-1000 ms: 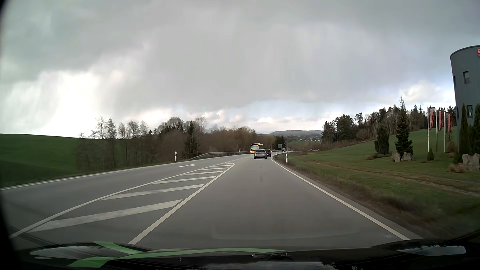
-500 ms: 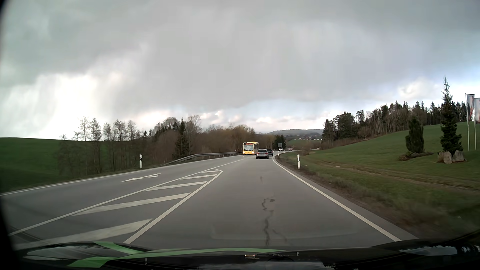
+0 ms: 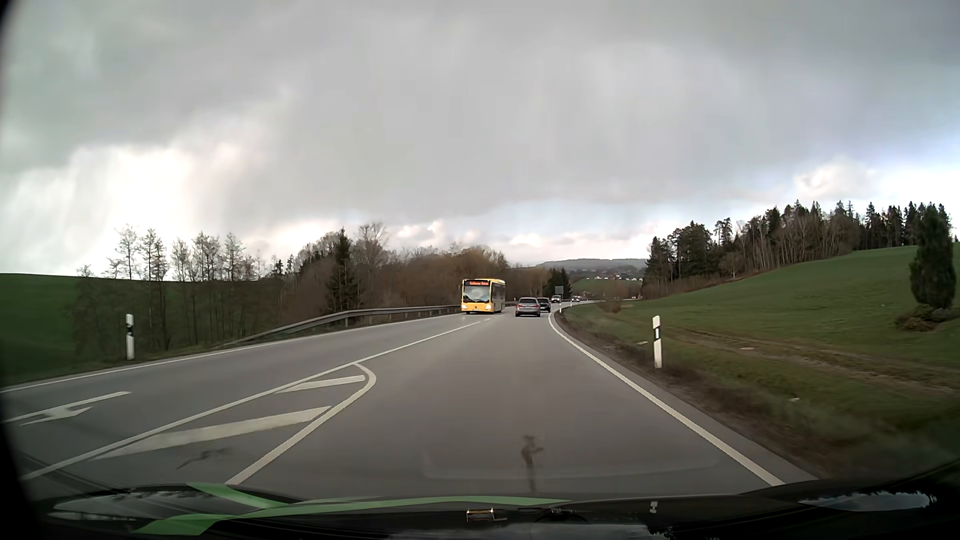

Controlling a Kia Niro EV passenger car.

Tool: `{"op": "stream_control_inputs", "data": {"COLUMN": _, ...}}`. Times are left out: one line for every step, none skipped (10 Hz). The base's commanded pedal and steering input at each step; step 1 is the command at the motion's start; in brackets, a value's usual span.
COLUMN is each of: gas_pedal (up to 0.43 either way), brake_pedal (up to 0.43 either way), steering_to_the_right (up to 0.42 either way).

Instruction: Follow the waypoints while adhering to traffic rules and regulations

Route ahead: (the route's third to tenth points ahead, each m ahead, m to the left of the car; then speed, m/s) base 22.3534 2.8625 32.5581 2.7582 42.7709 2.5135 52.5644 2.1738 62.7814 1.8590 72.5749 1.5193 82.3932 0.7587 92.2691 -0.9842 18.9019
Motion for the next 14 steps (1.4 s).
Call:
{"op": "stream_control_inputs", "data": {"gas_pedal": 0.0, "brake_pedal": 0.0, "steering_to_the_right": 0.0}}
{"op": "stream_control_inputs", "data": {"gas_pedal": 0.0, "brake_pedal": 0.0, "steering_to_the_right": 0.0}}
{"op": "stream_control_inputs", "data": {"gas_pedal": 0.0, "brake_pedal": 0.0, "steering_to_the_right": 0.0}}
{"op": "stream_control_inputs", "data": {"gas_pedal": 0.0, "brake_pedal": 0.0, "steering_to_the_right": 0.0}}
{"op": "stream_control_inputs", "data": {"gas_pedal": 0.0, "brake_pedal": 0.0, "steering_to_the_right": 0.001}}
{"op": "stream_control_inputs", "data": {"gas_pedal": 0.008, "brake_pedal": 0.0, "steering_to_the_right": 0.002}}
{"op": "stream_control_inputs", "data": {"gas_pedal": 0.02, "brake_pedal": 0.0, "steering_to_the_right": 0.003}}
{"op": "stream_control_inputs", "data": {"gas_pedal": 0.02, "brake_pedal": 0.0, "steering_to_the_right": 0.004}}
{"op": "stream_control_inputs", "data": {"gas_pedal": 0.028, "brake_pedal": 0.0, "steering_to_the_right": 0.004}}
{"op": "stream_control_inputs", "data": {"gas_pedal": 0.047, "brake_pedal": 0.0, "steering_to_the_right": 0.004}}
{"op": "stream_control_inputs", "data": {"gas_pedal": 0.059, "brake_pedal": 0.0, "steering_to_the_right": 0.004}}
{"op": "stream_control_inputs", "data": {"gas_pedal": 0.059, "brake_pedal": 0.0, "steering_to_the_right": 0.004}}
{"op": "stream_control_inputs", "data": {"gas_pedal": 0.059, "brake_pedal": 0.0, "steering_to_the_right": 0.004}}
{"op": "stream_control_inputs", "data": {"gas_pedal": 0.059, "brake_pedal": 0.0, "steering_to_the_right": 0.004}}
